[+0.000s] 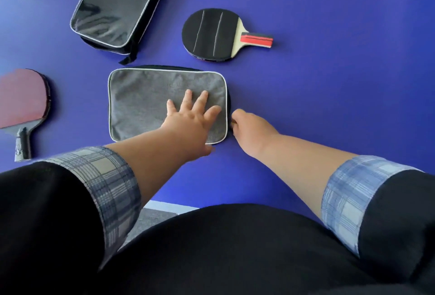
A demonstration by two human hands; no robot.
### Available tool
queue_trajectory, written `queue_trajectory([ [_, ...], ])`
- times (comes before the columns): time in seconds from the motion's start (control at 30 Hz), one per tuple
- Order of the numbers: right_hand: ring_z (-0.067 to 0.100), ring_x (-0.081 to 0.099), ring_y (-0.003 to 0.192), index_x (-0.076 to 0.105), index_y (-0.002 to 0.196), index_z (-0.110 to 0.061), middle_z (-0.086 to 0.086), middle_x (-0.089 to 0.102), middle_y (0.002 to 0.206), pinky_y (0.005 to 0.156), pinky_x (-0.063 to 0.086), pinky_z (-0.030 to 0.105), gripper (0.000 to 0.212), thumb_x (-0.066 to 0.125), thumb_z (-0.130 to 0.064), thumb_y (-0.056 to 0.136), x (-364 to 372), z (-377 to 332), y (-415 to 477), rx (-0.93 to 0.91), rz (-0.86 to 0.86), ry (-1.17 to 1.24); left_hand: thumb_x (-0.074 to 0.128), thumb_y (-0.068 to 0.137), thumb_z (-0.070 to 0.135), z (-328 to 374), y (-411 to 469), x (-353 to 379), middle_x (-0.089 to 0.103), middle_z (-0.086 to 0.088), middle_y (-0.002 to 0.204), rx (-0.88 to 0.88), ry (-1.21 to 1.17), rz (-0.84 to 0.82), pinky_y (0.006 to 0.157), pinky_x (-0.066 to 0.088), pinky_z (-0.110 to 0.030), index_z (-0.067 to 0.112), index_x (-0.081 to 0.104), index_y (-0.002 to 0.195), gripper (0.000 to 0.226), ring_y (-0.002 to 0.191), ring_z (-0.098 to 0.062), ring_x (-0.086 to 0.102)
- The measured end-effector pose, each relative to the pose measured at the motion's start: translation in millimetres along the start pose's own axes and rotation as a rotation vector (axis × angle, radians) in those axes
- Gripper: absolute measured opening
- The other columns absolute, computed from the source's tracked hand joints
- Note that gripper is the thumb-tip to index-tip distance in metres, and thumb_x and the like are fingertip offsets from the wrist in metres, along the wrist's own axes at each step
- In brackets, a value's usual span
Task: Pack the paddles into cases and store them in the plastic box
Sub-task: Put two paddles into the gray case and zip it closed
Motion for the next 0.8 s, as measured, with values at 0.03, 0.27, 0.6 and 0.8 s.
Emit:
queue_trajectory([
  [0.03,0.022,0.045,0.063,0.038,0.083,-0.019,-0.003,0.048,0.072,0.050,0.028,0.035,0.019,0.037,-0.025,0.101,4,-1,-3,0.001,0.009,0.011,0.057,0.080,0.072,5,1,2,-0.021,-0.007,0.163,0.009,0.013,0.009,0.111,0.013,-0.072,0.042,-0.013,0.151,0.103,0.148,-0.044,-0.014],
  [0.27,0.028,0.053,0.078,0.052,0.103,-0.022,-0.003,0.052,0.086,0.054,0.039,0.036,0.017,0.040,-0.012,0.096,2,-1,-6,0.052,0.105,-0.124,0.042,0.088,0.072,8,6,17,-0.026,-0.014,0.160,0.103,0.122,0.077,0.105,0.015,-0.077,0.055,-0.013,0.144,0.080,0.144,-0.053,-0.016],
  [0.6,0.028,0.051,0.081,0.051,0.103,-0.018,0.003,0.057,0.095,0.061,0.038,0.038,0.017,0.042,-0.009,0.092,-36,-9,32,0.077,0.222,-0.176,0.045,0.088,0.068,8,-1,25,-0.025,-0.014,0.160,0.171,0.119,0.082,0.106,0.009,-0.078,0.051,-0.002,0.141,0.073,0.142,-0.054,-0.016],
  [0.8,0.025,0.049,0.087,0.054,0.102,-0.021,0.000,0.056,0.099,0.066,0.039,0.037,0.018,0.040,-0.015,0.094,-45,-13,59,0.081,0.237,-0.060,0.031,0.085,0.079,8,-4,24,-0.014,-0.012,0.163,0.204,0.053,0.109,0.107,0.004,-0.078,0.049,0.003,0.138,0.067,0.144,-0.052,-0.014],
])
Point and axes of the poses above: each hand's wrist, its own y-axis towards the middle knuckle, its own x-axis out of the palm, z = x × y, the point moved 5 cm from there along y, towards the middle knuckle
